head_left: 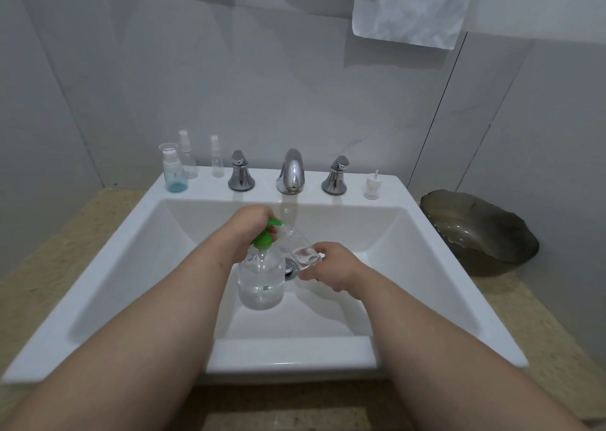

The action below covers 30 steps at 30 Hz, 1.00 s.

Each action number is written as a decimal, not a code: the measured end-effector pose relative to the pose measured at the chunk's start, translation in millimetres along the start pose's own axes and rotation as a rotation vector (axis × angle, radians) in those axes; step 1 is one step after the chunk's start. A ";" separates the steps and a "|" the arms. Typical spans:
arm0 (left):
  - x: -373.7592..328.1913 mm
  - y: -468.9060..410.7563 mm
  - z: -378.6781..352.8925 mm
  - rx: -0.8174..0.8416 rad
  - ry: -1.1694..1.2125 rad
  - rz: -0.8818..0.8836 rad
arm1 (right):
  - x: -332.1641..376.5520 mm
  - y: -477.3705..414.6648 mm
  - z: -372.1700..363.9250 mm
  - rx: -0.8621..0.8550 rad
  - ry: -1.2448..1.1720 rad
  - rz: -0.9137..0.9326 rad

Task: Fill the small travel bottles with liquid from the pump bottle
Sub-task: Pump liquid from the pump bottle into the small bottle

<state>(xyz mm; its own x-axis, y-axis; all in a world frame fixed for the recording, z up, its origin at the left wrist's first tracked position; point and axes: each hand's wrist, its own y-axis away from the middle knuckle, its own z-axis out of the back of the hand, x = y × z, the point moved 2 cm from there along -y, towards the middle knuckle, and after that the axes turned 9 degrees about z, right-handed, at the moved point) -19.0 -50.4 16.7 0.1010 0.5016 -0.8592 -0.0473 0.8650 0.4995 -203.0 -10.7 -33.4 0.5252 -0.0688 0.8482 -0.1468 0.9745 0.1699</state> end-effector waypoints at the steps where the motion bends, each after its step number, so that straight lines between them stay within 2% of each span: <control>1: 0.2 0.6 0.3 -0.002 -0.032 -0.002 | -0.4 -0.1 -0.3 -0.001 0.002 0.001; 18: -7.0 5.9 -7.6 -0.042 -0.214 -0.108 | -2.5 0.3 -2.0 0.023 0.043 -0.016; 26: -2.6 8.9 -2.9 0.003 0.097 -0.001 | -2.1 -0.5 -0.5 -0.003 0.026 -0.007; 30: -3.4 9.6 -4.0 0.017 0.109 -0.002 | -2.1 -0.8 0.0 0.001 0.024 -0.005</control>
<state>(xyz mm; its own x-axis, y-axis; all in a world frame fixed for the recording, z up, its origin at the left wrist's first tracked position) -23.8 -43.8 24.0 -0.0073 0.4984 -0.8669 -0.0302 0.8664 0.4984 -203.9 -11.4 -35.3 0.5459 -0.0681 0.8351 -0.1450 0.9740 0.1743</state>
